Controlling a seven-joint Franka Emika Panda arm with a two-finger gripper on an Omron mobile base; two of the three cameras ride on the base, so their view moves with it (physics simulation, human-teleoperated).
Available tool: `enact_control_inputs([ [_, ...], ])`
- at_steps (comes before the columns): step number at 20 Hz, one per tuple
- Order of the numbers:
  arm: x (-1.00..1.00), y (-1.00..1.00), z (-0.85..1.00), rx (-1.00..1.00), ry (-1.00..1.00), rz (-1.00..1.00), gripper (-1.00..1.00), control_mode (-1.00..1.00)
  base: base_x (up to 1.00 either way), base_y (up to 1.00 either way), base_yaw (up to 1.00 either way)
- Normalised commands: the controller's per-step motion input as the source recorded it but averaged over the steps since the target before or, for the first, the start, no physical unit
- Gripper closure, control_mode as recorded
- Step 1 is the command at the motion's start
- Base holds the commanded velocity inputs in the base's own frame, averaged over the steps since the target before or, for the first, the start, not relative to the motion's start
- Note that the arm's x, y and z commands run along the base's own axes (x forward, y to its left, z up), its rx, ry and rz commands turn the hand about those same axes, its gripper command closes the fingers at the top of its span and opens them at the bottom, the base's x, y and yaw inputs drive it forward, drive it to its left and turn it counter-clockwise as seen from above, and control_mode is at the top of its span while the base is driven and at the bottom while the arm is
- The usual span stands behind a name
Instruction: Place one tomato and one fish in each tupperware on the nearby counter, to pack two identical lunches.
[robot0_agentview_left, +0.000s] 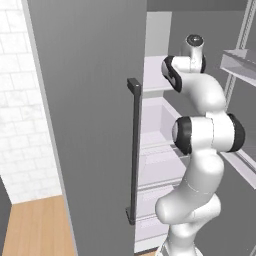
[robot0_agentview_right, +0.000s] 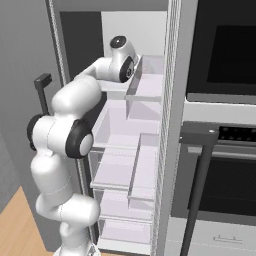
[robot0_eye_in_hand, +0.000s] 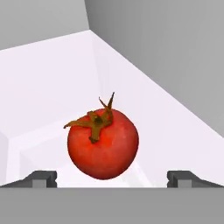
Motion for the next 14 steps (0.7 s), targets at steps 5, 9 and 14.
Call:
enact_control_inputs([
  [5,0.45,-0.06,-0.11,0.00,0.00,0.00,-1.00,-1.00,0.00,0.00,0.00],
  [9,0.40,-0.10,-0.07,0.00,0.00,0.00,-1.00,-1.00,0.00,0.00,0.00],
  [14,0.04,-0.02,-0.10,0.00,0.00,0.00,1.00,-1.00,0.00,0.00,0.00],
])
